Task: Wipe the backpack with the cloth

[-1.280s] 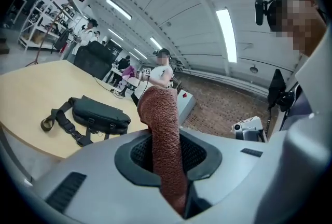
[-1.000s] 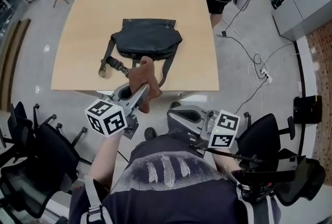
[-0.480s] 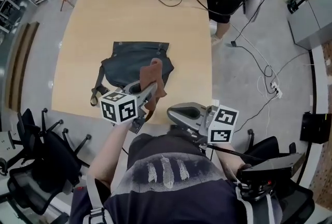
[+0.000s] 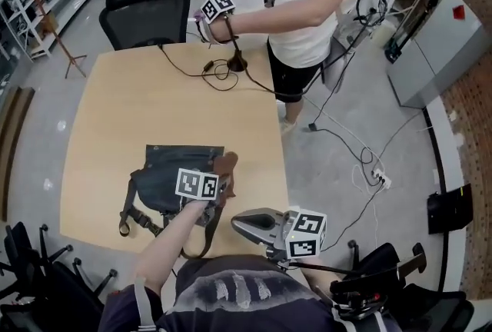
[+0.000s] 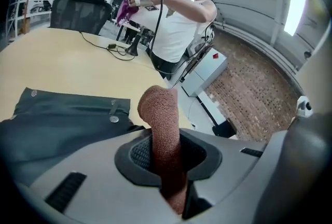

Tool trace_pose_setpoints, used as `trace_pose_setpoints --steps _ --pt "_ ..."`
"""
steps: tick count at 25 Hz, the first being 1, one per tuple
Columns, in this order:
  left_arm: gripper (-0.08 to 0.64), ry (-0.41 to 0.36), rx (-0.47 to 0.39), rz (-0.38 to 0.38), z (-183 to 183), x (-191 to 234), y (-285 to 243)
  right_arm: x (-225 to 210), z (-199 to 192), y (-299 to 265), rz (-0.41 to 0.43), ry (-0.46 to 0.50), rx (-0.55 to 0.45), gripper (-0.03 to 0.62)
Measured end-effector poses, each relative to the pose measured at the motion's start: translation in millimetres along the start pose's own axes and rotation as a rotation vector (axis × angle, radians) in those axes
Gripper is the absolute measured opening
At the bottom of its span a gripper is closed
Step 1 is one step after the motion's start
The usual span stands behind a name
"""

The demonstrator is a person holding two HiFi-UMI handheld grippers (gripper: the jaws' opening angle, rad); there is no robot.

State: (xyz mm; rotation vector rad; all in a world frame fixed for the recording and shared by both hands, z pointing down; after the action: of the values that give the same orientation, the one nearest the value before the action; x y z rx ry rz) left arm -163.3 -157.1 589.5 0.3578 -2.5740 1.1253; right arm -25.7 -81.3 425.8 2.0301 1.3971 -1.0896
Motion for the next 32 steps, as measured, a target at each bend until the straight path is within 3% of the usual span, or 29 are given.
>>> trace_pose_setpoints --steps 7,14,19,22,25,27,29,32 --pt "0.080 -0.178 0.128 0.012 -20.4 20.0 5.5 3.9 6.2 -26.6 -0.057 -0.028 -0.007 0.002" --pt "0.080 -0.230 0.153 0.005 -38.1 35.5 25.6 8.0 8.6 -68.8 -0.020 -0.008 0.099 0.002" --pt "0.080 -0.248 0.159 0.056 -56.7 51.9 54.1 12.9 -4.5 -87.7 0.019 -0.021 0.159 0.002" --pt "0.080 -0.246 0.154 0.124 -74.6 65.1 78.3 15.8 -16.8 -95.8 0.031 -0.034 0.197 0.002" --pt "0.080 -0.308 0.193 0.321 -81.6 103.6 116.4 15.2 -16.3 -104.9 0.044 -0.016 0.217 0.002" --pt "0.081 -0.274 0.236 0.392 -96.0 121.7 141.2 16.4 -17.0 -111.1 0.060 -0.009 0.228 0.002" --pt "0.080 -0.201 0.219 0.355 -108.6 121.8 151.3 17.0 -19.5 -115.4 0.070 -0.016 0.238 0.002" --pt "0.080 -0.119 0.123 0.282 -112.9 119.1 153.7 13.4 -19.4 -117.4 0.066 -0.026 0.246 0.002"
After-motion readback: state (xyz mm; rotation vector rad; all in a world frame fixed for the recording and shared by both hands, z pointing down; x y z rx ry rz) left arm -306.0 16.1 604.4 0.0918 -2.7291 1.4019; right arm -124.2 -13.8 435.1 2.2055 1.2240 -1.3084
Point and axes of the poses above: the fingertips, and each gripper's own axes: y backward along the fingers, x to its left, z out of its top, the point moved 4 cm from there along y, backward along the fingers, and after that the axes turned 15 degrees about -y, right-handed, at the moved point
